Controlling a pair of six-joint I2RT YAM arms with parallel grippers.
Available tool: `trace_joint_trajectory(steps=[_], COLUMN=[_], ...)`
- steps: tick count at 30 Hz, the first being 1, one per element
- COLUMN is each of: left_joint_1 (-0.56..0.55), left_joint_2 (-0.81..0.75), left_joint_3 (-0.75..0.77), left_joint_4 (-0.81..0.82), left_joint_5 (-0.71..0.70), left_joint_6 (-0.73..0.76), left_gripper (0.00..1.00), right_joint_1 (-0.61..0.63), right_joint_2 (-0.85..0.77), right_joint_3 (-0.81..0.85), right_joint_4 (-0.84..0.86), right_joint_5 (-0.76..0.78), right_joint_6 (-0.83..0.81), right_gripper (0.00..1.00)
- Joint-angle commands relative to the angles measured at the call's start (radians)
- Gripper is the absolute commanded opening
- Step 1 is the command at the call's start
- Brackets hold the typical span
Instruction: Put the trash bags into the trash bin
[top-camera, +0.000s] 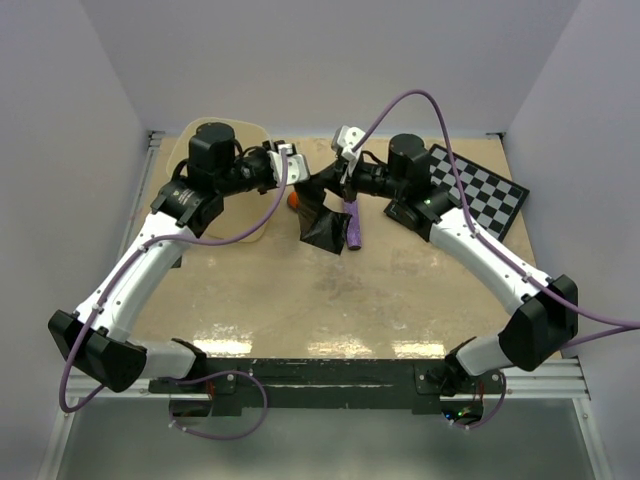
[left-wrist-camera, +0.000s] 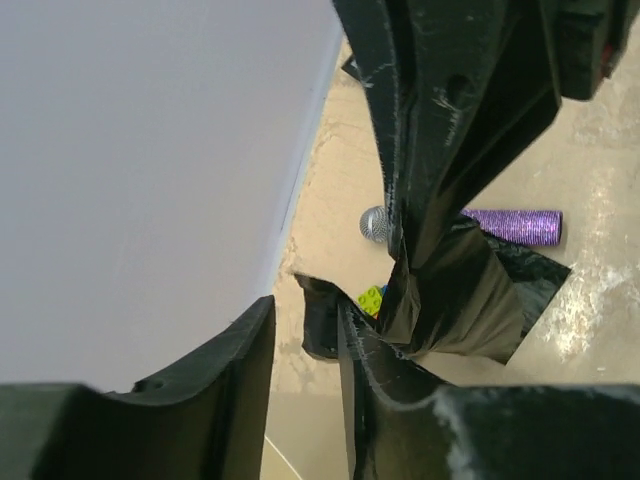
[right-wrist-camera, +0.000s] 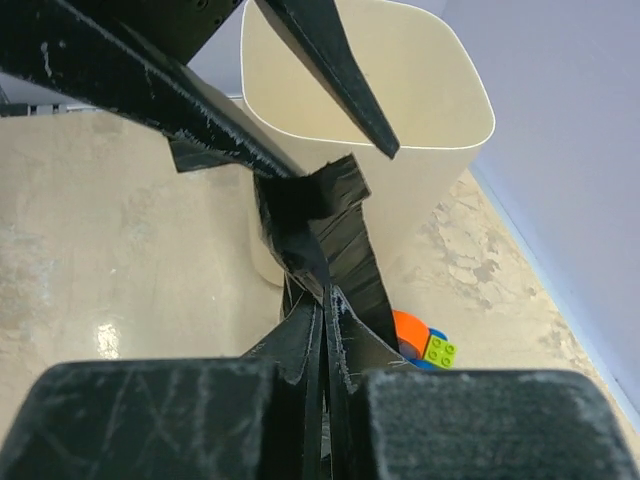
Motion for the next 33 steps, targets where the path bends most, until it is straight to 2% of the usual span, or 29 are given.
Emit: trace_joint_trajectory(steps=[1, 3, 6, 10, 12, 18, 24, 29, 33], left_joint_1=[0.002, 0.002, 0.002, 0.004, 0.005, 0.005, 0.005, 0.008, 0.008], left_joint_2=[-0.03, -0.033, -0.045, -0.076, -0.092, -0.074, -0.057, -0.022, 0.004], left_joint_3=[-0.007, -0.019, -0.033, -0.018, -0.013, 0.001, -0.004, 0.091, 0.129], left_joint_4=[-0.064, -0.061, -0.054, -0.171, -0.203, -0.211, -0.028, -0.097, -0.175], left_joint_5=[0.073, 0.076, 0.064, 0.078, 0.079, 0.182, 0.139, 0.18, 0.229], left_joint_6=[0.104, 0.121, 0.137, 0.267, 0.296, 0.214, 0.029, 0.072, 0.184], left_gripper=[0.4, 0.41, 0.53, 0.61, 0.63, 0.64, 0.66, 0.65, 0.65], right_joint_1=[-0.001, -0.001, -0.001, -0.001, -0.001, -0.003, 0.001, 0.001, 0.001], right_joint_2=[-0.049, -0.057, -0.065, -0.069, -0.069, -0.063, -0.062, -0.062, -0.065], right_joint_3=[0.069, 0.07, 0.069, 0.087, 0.096, 0.103, 0.118, 0.11, 0.107], right_joint_4=[-0.066, -0.082, -0.098, -0.125, -0.143, -0.126, -0.151, -0.16, -0.152], right_joint_5=[-0.025, 0.0, 0.032, 0.104, 0.116, 0.138, 0.117, 0.124, 0.118], right_joint_6=[-0.121, -0.142, -0.172, -0.205, -0.239, -0.232, -0.264, -0.287, -0.29], right_gripper=[0.0, 0.0, 0.0, 0.0, 0.0, 0.0, 0.0, 0.0, 0.0])
